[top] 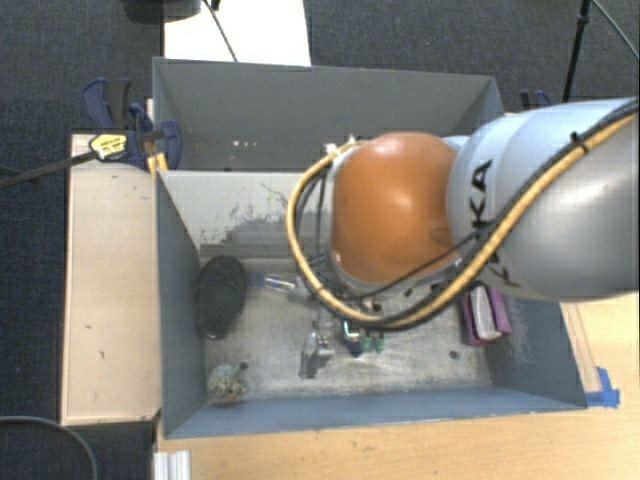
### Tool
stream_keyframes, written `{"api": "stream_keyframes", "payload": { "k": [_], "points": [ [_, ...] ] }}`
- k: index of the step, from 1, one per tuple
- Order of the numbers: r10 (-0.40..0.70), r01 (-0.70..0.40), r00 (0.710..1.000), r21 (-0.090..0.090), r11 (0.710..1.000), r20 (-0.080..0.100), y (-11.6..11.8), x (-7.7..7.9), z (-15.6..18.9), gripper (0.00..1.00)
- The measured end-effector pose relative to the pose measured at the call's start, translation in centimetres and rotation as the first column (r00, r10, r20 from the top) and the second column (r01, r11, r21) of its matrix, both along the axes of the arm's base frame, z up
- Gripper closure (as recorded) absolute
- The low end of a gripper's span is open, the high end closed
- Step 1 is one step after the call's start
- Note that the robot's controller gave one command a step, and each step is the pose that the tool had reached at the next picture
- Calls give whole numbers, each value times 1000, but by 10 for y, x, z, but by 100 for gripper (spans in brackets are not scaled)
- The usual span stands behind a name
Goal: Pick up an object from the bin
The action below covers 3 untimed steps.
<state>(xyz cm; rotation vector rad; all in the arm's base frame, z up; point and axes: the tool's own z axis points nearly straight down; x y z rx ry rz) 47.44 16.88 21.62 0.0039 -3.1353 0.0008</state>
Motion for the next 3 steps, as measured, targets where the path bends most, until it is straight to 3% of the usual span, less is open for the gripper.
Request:
{"api": "stream_keyframes", "payload": {
  "k": [1, 2, 3],
  "points": [
    [-156, 156, 988, 2, 988, 10, -17, 64, -29, 0],
    [3, -3, 1000, 4, 1000, 16, -55, 95, -144, 0],
    [-2, 2, 1000, 6, 1000, 23, -54, 97, -141, 100]
  ]
}}
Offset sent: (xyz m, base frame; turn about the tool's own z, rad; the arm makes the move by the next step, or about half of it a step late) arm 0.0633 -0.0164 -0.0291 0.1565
